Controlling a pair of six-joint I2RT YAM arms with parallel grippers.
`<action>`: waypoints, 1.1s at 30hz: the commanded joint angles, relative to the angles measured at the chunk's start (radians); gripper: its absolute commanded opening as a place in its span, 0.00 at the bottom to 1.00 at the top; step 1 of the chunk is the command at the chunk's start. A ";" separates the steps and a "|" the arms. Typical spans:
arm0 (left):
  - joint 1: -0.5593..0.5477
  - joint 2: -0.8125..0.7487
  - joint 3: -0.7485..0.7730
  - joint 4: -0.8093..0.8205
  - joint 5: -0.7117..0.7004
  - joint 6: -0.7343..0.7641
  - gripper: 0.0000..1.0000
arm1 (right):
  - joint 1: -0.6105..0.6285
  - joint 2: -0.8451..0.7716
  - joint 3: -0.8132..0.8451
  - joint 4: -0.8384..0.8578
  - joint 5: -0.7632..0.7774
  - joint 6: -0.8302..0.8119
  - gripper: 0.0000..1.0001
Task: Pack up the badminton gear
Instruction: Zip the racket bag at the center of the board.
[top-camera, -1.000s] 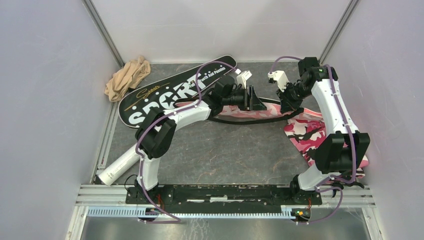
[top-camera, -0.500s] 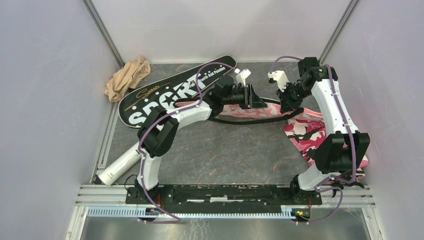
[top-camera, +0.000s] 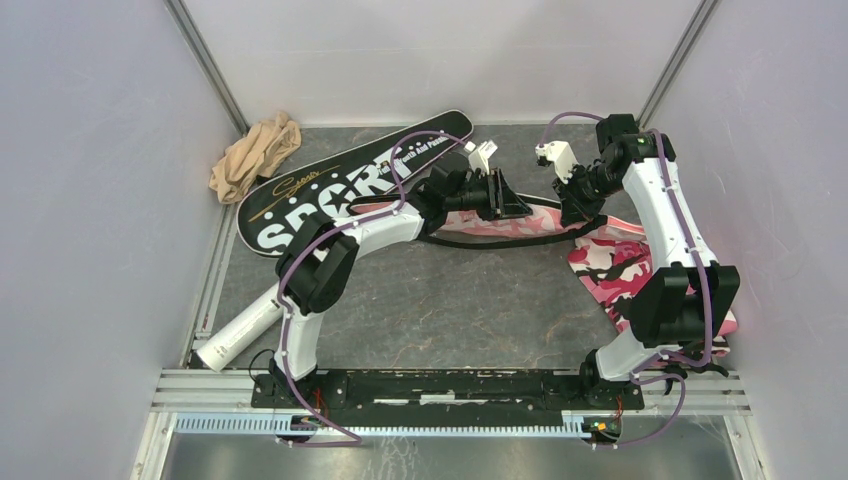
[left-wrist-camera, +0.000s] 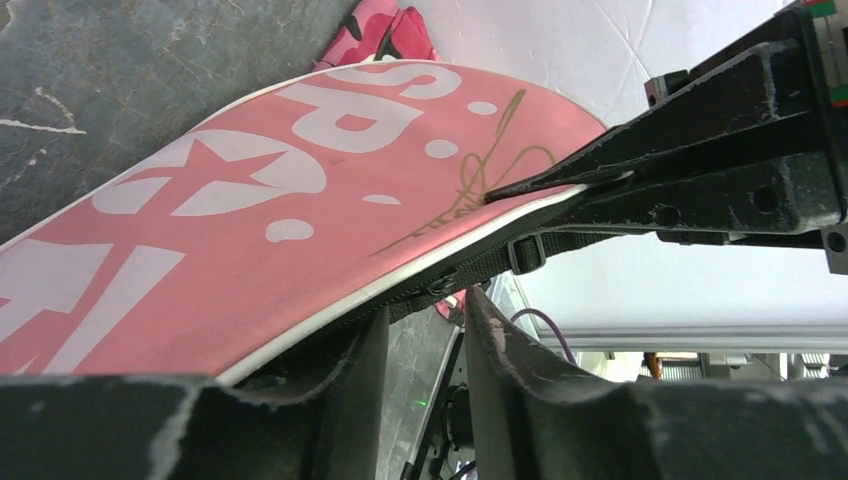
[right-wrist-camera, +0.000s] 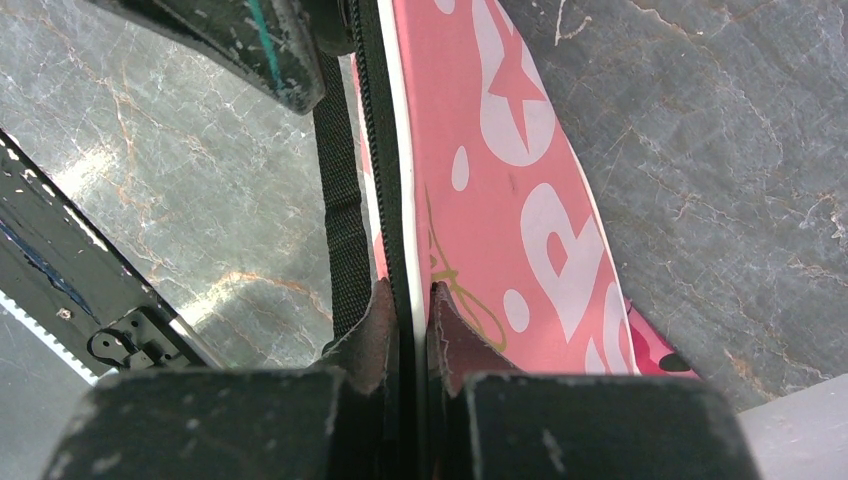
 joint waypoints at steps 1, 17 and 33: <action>0.012 0.023 0.040 -0.022 -0.040 -0.020 0.38 | -0.004 -0.051 0.021 0.016 -0.050 0.051 0.00; 0.027 -0.025 0.023 0.016 0.037 0.039 0.07 | -0.004 -0.054 0.015 0.018 -0.032 0.044 0.00; 0.033 -0.046 -0.003 0.050 0.058 0.076 0.31 | -0.005 -0.060 0.011 0.016 -0.027 0.040 0.00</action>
